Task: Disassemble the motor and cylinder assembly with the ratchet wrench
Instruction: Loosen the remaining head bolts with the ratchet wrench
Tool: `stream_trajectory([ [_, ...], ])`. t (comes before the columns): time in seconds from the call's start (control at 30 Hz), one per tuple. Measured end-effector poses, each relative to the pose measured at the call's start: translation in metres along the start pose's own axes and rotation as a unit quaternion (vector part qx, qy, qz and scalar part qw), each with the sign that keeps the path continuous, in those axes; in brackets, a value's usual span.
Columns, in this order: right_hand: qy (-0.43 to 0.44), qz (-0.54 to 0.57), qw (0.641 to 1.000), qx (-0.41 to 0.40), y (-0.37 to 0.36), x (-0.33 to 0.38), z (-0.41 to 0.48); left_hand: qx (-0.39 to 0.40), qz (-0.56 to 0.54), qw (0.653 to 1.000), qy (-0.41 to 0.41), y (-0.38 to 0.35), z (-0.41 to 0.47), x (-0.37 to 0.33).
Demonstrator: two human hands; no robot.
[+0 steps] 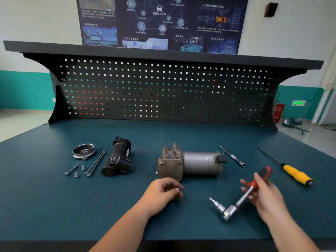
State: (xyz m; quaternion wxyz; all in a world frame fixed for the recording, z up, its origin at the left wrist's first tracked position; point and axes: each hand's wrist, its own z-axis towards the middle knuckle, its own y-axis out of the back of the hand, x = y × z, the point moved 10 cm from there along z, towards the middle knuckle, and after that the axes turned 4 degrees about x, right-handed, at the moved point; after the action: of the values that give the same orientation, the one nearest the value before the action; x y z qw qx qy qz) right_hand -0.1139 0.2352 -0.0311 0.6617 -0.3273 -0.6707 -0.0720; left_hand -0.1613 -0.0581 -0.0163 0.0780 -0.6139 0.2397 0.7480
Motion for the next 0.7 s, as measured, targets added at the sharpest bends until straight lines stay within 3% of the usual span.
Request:
stream_trajectory([
  [0.1,0.011,-0.108,0.993,-0.038,0.022,0.015,0.038,0.013,0.107,0.994,-0.028,-0.009,-0.002,-0.008],
  [0.2,0.038,-0.225,0.972,-0.061,0.032,0.03,0.065,0.0,0.146,0.988,-0.039,-0.009,-0.003,-0.011],
  [0.33,0.053,-0.44,0.889,-0.115,0.044,0.039,0.076,-0.014,0.111,0.993,-0.022,-0.001,-0.003,-0.007],
  [0.5,0.047,-0.51,0.85,-0.125,0.041,0.033,0.078,-0.054,0.085,0.995,-0.022,0.009,-0.005,-0.006],
  [0.7,0.093,-0.515,0.84,-0.144,0.035,0.042,0.071,-0.179,0.056,0.981,-0.049,0.037,-0.01,-0.01],
])
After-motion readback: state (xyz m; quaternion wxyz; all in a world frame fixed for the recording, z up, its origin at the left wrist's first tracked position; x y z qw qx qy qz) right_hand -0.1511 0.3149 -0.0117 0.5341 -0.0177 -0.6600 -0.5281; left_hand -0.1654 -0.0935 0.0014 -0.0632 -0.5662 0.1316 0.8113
